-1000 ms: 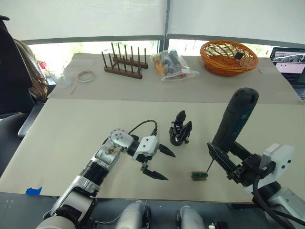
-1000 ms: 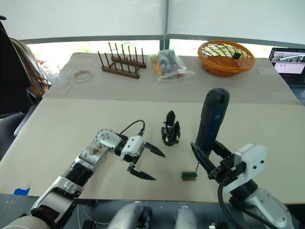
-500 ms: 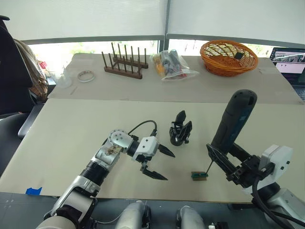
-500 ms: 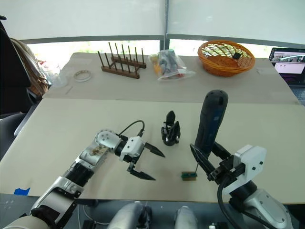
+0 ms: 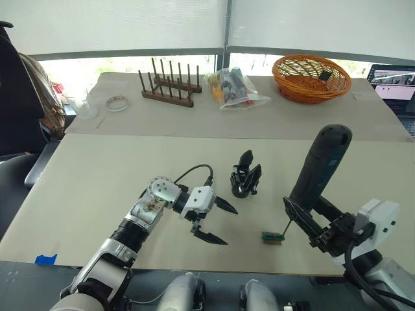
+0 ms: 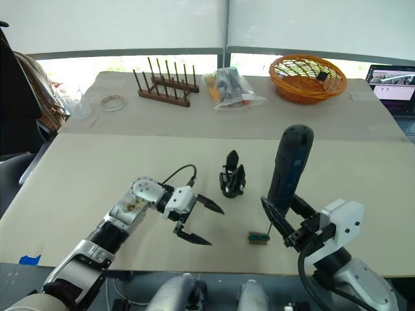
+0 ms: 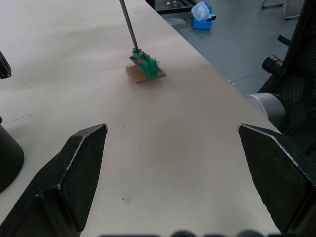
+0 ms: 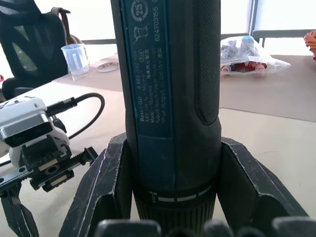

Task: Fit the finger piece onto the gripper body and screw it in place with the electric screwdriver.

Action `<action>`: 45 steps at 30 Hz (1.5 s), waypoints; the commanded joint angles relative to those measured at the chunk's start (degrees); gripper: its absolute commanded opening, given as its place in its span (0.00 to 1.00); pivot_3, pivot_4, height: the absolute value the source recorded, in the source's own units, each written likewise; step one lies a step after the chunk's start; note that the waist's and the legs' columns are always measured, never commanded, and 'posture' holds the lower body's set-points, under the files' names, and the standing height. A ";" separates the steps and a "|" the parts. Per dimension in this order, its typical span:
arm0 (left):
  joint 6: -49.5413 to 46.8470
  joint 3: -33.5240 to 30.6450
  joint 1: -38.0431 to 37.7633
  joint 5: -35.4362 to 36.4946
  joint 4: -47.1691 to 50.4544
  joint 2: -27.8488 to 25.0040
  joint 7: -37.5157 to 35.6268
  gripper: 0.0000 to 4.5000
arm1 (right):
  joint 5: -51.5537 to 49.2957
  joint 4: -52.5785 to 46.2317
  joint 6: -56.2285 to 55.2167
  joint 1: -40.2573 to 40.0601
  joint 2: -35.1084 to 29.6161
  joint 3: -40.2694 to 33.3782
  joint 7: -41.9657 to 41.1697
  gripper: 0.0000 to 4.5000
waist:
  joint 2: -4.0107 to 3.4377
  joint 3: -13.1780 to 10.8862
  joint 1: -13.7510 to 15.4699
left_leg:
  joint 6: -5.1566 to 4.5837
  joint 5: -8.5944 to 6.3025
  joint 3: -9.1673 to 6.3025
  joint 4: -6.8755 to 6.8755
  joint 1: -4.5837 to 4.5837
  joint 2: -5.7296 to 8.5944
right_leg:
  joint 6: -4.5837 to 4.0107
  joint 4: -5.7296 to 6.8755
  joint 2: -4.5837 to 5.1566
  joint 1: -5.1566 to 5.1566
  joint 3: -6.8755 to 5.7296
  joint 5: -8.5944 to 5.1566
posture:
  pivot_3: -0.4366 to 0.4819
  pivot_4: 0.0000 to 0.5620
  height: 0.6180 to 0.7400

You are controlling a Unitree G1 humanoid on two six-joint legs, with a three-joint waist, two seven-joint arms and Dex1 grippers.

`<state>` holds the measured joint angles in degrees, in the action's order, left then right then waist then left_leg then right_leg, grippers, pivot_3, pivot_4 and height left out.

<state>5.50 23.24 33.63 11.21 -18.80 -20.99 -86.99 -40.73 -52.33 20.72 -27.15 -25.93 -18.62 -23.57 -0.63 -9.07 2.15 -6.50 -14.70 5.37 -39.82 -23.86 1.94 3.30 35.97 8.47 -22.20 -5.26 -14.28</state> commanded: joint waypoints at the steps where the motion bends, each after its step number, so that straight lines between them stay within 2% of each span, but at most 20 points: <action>1: 1.27 -0.52 0.77 0.18 0.58 0.36 -0.07 1.00 | -0.48 -1.88 -2.86 0.40 0.33 -1.64 -0.48 0.44 | 0.00 0.00 0.00 | 0.00 0.00 0.00 0.00 0.00 0.00 | 0.00 0.00 0.00 0.00 0.00 0.00 | 0.48 0.27 1.00; 29: 1.40 -0.30 0.76 0.17 0.89 0.52 -0.10 1.00 | -0.76 -2.94 -2.39 -1.42 -0.02 -0.64 -1.87 0.44 | 0.00 0.00 0.02 | -0.01 -0.01 0.00 0.00 0.00 0.00 | 0.00 0.00 0.02 0.00 0.00 0.00 | 0.48 0.27 1.00; 38: 0.42 -0.04 0.78 0.39 1.48 1.14 -0.14 1.00 | -4.86 -5.09 -2.49 -0.92 -0.76 -5.16 0.38 0.44 | 0.01 0.00 0.06 | -0.02 -0.01 0.00 0.00 0.00 0.00 | 0.00 0.00 0.03 0.00 0.00 0.00 | 0.48 0.27 1.00; 45: -0.85 0.57 0.14 0.44 2.41 1.84 -0.04 1.00 | -4.77 -5.31 -1.99 -0.37 -0.97 -5.15 1.30 0.44 | 0.01 0.00 0.07 | -0.02 -0.02 0.01 0.00 0.00 0.00 | 0.00 0.00 0.03 0.00 0.00 0.00 | 0.48 0.27 1.00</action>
<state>4.90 23.59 33.63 11.18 -18.39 -19.58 -86.99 -44.19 -54.59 20.48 -28.18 -26.69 -22.88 -22.57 -0.63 -9.07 2.23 -6.52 -14.72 5.38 -39.83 -23.86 1.93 3.30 35.97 8.50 -22.20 -5.26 -14.28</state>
